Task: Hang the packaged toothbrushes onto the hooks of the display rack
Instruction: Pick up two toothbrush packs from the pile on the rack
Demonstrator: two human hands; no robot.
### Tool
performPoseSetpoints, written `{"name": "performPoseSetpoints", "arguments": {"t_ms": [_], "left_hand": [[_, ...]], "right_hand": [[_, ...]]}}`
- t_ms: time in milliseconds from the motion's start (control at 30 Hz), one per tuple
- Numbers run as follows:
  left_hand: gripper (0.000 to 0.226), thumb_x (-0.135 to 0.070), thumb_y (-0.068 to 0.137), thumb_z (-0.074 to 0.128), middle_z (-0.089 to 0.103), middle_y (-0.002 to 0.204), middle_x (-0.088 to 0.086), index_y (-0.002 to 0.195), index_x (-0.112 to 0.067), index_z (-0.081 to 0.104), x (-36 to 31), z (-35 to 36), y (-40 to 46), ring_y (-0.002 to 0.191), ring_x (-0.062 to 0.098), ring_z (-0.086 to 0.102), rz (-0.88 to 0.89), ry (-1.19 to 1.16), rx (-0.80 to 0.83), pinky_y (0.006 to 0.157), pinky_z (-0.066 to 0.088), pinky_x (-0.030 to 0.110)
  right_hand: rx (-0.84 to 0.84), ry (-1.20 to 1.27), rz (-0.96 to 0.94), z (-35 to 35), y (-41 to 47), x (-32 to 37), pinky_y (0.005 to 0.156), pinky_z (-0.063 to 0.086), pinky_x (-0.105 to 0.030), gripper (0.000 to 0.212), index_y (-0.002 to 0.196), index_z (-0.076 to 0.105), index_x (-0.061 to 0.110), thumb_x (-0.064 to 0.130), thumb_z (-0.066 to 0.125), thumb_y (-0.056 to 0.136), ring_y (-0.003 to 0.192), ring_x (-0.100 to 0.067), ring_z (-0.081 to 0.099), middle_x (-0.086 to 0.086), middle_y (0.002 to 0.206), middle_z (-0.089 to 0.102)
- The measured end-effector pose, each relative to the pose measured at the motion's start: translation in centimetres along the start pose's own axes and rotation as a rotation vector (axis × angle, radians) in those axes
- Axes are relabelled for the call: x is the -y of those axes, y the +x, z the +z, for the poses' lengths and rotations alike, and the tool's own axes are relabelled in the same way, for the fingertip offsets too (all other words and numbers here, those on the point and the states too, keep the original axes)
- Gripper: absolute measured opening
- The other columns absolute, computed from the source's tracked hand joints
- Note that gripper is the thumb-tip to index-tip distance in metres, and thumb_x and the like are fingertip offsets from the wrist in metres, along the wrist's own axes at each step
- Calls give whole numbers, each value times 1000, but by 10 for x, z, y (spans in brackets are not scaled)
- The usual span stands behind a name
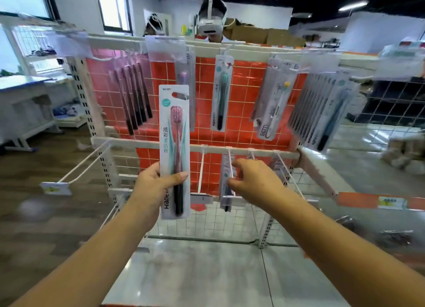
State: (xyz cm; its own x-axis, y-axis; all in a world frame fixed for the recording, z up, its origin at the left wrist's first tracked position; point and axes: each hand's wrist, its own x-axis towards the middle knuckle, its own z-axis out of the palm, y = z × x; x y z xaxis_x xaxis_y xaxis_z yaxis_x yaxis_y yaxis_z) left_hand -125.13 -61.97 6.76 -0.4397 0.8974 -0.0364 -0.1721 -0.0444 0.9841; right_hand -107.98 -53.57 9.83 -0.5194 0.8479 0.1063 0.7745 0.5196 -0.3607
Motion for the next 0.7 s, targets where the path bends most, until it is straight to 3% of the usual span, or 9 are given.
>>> {"name": "performPoseSetpoints", "arguments": {"t_ms": [100,167,400,567,700], "left_hand": [[32,-5,80,64,70,101,9,112,-8,60,0,-7,-5,94,24,66,-3,-3,-6,72,53,34],[32,-4,79,65,70,101,9,111,-8,61,0,-11,-5,94,24,66,-7,-9,-20,73,52,34],[33,-3,79,66,70,103,12,112,-7,61,2,-42,16,96,28,65,-24,-39,-70,73,52,36],[35,-2,79,66,70,104,12,113,-7,61,-5,-72,39,98,30,65,-28,-36,-40,79,53,40],[32,-1,79,65,70,101,11,110,-7,61,-9,-95,53,96,26,65,-35,-45,-33,76,53,35]], "right_hand": [[-12,-3,-5,2,-4,7,74,45,-25,35,123,53,14,31,54,92,81,-11,51,5,93,54],[-17,-22,-5,2,-5,11,77,44,-25,37,125,52,15,32,53,93,84,-12,52,1,102,59],[27,-30,7,6,8,30,76,42,-22,37,128,50,14,30,51,94,83,-9,49,0,111,60],[74,-5,41,17,28,55,92,46,-31,40,132,47,13,28,51,94,108,-19,56,-4,126,57],[85,-20,52,32,48,77,96,44,-33,43,134,46,14,29,52,94,116,-20,53,-3,132,54]]}}
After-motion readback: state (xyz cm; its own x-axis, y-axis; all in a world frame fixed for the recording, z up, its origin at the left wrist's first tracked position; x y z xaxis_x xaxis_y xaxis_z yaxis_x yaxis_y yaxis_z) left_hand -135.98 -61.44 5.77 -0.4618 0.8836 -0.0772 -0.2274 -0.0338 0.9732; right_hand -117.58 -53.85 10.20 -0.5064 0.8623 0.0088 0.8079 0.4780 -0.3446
